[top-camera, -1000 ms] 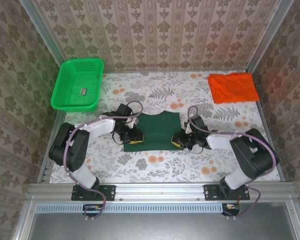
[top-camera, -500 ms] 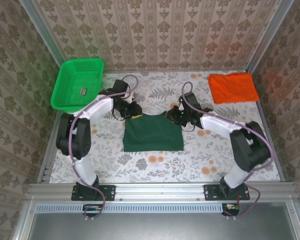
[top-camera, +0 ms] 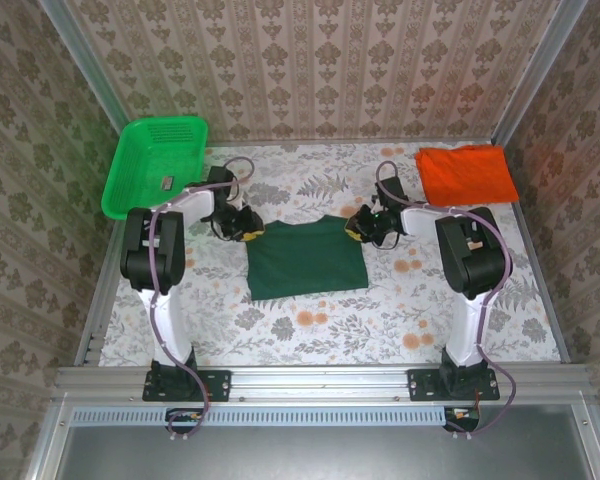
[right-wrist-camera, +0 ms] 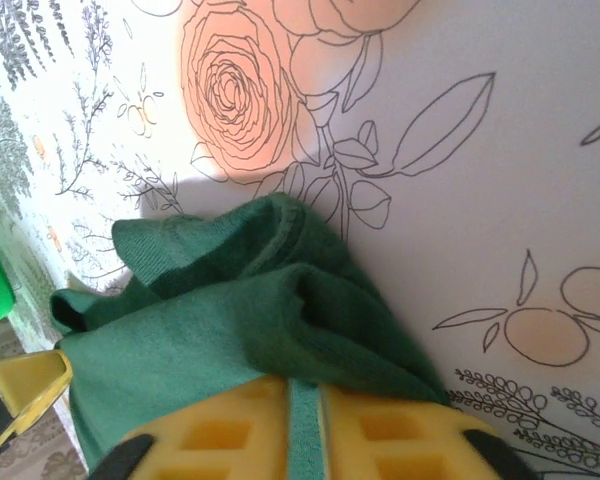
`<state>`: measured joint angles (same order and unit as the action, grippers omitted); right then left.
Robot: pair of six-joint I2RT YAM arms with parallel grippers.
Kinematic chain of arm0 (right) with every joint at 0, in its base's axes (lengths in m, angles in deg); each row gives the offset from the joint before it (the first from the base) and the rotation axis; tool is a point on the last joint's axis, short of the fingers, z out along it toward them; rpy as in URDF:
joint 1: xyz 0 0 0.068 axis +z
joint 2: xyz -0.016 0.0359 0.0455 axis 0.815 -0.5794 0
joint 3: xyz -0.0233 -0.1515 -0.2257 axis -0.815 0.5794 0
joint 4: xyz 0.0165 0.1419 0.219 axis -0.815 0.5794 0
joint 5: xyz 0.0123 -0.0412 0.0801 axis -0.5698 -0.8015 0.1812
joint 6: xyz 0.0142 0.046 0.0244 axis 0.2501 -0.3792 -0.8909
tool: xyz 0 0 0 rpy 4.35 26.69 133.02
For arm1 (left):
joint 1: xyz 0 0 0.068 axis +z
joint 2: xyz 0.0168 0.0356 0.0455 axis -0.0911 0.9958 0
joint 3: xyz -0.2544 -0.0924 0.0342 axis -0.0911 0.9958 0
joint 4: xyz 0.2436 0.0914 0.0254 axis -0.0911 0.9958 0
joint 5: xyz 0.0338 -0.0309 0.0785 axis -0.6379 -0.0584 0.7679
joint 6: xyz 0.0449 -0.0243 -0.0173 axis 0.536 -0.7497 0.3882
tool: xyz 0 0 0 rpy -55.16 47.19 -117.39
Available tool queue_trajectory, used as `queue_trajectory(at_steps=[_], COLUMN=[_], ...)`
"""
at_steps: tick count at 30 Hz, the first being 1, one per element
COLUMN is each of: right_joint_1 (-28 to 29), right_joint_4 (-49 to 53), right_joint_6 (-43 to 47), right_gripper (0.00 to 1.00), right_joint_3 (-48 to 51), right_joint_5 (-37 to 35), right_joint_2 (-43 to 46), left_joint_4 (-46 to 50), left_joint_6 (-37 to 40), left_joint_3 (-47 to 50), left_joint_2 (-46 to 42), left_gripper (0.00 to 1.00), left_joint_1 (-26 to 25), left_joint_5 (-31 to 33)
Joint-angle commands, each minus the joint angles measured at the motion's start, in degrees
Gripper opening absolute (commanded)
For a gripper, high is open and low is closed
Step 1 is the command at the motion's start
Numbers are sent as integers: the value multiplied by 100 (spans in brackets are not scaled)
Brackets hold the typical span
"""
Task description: Fold and stack the t-shirts
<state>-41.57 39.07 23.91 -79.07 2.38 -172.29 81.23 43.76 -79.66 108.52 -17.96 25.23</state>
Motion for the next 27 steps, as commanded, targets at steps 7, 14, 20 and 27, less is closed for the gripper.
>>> queue_trajectory(at_steps=[7,14,20,27], right_joint_1=[-212,-889,-2126,-3895], right_joint_4=[990,76,-61,-638], right_joint_6=[715,453,3,-929], right_gripper=[99,100,100,100], right_joint_3=[285,1417,2063,2851], right_joint_5=[-556,-646,-106,1356], right_joint_2=[1435,2517,3950,4830], left_joint_4=[916,1044,-7,-1], left_joint_6=[-261,-294,-933,-1074], left_joint_3=[-919,-1044,669,1869], left_joint_2=[-762,-1696,-3105,-3907], left_gripper=[82,100,100,100], left_joint_1=[-313,-730,-776,-375], left_joint_5=[1520,2505,2846,2198])
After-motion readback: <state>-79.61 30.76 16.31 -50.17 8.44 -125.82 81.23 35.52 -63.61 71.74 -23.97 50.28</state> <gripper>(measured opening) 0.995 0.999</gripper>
